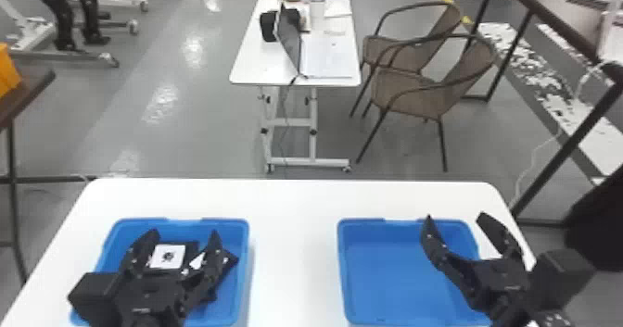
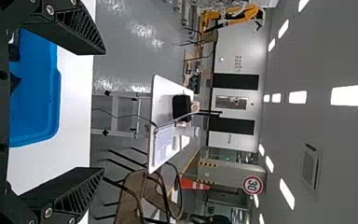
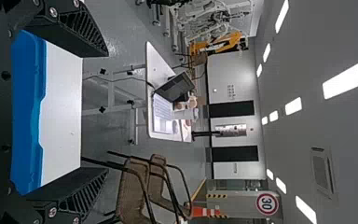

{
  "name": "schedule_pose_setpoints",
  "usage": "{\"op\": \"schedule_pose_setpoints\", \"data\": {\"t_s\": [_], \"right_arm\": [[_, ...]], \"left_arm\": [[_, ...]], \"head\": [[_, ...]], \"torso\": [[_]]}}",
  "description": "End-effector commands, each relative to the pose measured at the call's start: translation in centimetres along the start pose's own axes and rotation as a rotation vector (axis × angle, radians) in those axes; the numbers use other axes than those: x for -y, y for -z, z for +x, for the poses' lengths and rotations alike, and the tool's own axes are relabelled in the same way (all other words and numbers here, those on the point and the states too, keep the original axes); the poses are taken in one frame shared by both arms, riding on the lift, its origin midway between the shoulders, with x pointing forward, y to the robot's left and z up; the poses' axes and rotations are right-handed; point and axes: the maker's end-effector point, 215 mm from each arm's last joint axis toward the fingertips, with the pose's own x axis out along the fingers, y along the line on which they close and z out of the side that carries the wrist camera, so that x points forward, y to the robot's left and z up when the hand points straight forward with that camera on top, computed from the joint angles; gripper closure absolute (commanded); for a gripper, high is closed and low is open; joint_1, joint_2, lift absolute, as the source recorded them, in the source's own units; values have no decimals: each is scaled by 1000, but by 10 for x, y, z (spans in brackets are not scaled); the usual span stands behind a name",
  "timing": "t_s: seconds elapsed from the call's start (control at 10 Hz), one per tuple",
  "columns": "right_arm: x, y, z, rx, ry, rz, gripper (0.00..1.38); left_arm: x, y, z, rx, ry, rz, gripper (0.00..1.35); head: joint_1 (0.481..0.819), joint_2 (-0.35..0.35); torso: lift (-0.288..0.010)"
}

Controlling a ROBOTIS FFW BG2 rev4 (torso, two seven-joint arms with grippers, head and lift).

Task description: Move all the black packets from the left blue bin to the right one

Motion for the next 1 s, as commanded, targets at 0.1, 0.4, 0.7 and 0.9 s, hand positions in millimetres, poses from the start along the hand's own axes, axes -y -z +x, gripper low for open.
{"op": "schedule_pose_setpoints", "data": {"t_s": [0.1, 0.4, 0.7, 0.9], "right_arm": [[-2, 0, 0, 0, -4, 2, 134], [0, 2, 0, -13, -3, 1, 134], [-1, 3, 1, -14, -9, 4, 134], [-1, 1, 3, -9, -9, 6, 134]], "left_arm": [[1, -3, 2, 10, -1, 1, 130], [0, 2, 3, -9, -2, 0, 130], [-14, 27, 8, -119, -22, -25, 167], [-45, 62, 12, -312, -71, -23, 171]], "head": [[695, -31], [695, -29], [695, -27], [695, -12]], "torso": [[0], [0], [0], [0]]}}
